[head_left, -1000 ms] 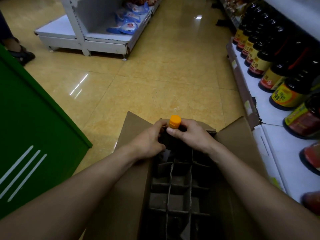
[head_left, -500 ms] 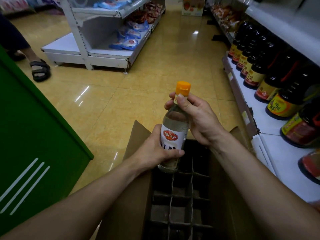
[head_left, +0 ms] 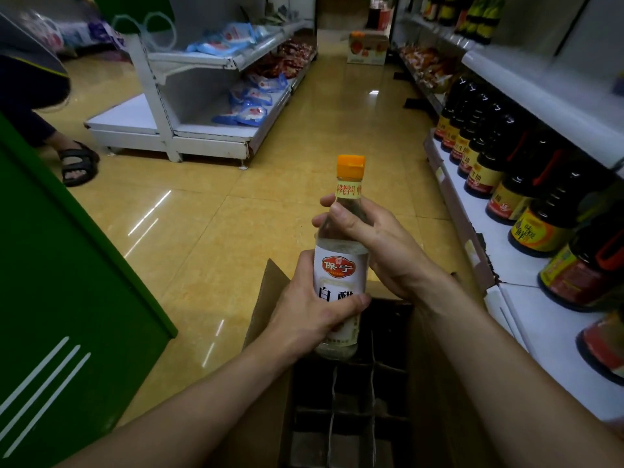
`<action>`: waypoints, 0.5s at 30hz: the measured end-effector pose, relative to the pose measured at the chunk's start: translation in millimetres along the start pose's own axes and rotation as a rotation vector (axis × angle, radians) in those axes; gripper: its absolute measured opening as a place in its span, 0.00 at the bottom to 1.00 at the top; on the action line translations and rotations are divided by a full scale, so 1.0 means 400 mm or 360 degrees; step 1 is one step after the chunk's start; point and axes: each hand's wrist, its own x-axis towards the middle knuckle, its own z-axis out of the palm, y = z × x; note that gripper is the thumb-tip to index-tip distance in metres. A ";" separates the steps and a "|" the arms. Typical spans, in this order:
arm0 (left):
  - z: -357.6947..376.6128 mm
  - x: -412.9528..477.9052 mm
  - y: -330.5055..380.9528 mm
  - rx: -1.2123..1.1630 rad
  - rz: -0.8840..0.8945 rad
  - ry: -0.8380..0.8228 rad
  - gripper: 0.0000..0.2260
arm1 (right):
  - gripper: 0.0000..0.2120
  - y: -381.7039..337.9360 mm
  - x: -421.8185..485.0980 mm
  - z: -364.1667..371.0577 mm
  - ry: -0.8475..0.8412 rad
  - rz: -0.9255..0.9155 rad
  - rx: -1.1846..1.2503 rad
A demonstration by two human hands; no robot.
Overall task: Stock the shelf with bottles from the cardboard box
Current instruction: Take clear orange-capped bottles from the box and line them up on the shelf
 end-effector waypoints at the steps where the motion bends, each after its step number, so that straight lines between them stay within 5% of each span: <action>1: -0.001 -0.001 0.003 -0.0025 0.0004 -0.0012 0.25 | 0.21 -0.002 0.000 -0.003 -0.0016 -0.0006 0.0016; 15: 0.019 -0.003 0.049 -0.0294 0.0013 -0.0342 0.34 | 0.12 -0.032 -0.005 -0.018 -0.0149 0.0021 0.0494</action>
